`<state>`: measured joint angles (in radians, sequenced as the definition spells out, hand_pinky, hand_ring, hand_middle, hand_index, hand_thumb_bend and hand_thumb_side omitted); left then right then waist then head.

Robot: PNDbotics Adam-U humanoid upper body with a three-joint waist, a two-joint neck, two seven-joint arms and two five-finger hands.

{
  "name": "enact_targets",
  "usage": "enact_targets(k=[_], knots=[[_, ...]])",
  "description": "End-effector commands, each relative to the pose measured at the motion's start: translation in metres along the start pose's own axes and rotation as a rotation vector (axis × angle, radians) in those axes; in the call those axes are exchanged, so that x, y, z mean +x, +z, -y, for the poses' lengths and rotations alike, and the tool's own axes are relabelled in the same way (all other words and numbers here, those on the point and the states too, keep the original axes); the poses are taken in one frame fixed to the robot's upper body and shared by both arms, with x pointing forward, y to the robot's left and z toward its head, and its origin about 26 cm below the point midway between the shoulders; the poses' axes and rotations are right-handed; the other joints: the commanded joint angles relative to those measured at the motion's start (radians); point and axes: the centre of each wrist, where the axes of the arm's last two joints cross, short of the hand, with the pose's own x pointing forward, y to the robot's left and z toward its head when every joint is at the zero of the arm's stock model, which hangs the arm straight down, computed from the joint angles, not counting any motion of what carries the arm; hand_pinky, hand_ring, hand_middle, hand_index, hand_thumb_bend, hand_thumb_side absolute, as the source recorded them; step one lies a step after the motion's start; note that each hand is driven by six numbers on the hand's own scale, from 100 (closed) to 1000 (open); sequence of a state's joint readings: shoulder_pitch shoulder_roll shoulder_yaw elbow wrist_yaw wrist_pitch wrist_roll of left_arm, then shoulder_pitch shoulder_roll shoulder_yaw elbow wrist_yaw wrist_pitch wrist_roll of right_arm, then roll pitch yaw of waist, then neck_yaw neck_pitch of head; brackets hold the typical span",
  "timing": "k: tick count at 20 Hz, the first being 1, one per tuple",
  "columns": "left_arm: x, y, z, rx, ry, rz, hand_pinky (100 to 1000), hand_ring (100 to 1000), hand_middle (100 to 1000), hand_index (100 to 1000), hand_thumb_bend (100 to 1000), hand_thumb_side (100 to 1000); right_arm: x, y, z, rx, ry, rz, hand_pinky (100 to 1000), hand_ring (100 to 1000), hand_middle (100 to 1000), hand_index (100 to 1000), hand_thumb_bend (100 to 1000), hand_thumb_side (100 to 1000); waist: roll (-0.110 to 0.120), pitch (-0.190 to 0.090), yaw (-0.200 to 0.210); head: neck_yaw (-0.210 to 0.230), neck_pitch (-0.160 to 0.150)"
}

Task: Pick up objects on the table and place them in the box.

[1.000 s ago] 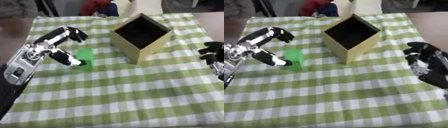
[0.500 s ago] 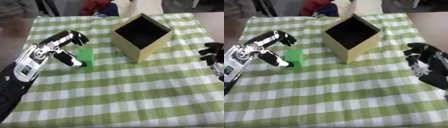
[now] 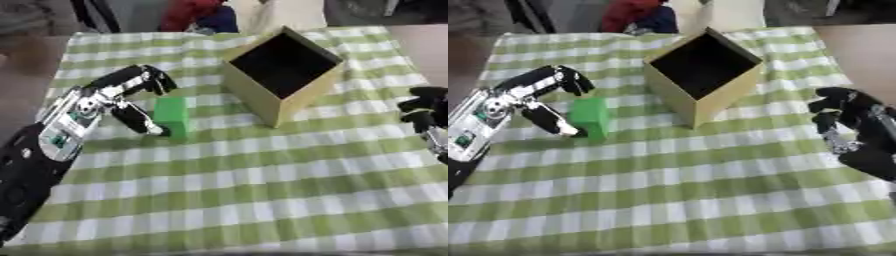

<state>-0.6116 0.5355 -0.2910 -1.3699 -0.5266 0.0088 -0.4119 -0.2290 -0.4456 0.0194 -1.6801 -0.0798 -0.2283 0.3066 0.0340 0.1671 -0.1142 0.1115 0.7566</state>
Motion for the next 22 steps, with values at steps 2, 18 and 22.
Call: enact_targets(k=[2,18,22], knots=[[0.002,-0.002,-0.010,0.013,-0.069,-0.015,765,696,653,778,715,100,0.004,-0.002,0.006,0.005,0.024,0.010,694,783,613,831,100,349,-0.003,-0.014,-0.001,0.000,0.009],[-0.003,-0.013,-0.002,0.000,-0.152,-0.075,734,619,560,731,721,100,0.003,-0.003,0.004,0.009,0.020,0.006,694,783,613,831,100,352,0.000,-0.014,-0.004,-0.001,0.010],[-0.004,-0.014,-0.001,0.021,-0.153,-0.085,725,594,500,691,694,100,0.003,-0.003,0.004,0.009,0.020,0.007,694,783,613,831,100,352,-0.001,-0.013,-0.005,-0.002,0.011]])
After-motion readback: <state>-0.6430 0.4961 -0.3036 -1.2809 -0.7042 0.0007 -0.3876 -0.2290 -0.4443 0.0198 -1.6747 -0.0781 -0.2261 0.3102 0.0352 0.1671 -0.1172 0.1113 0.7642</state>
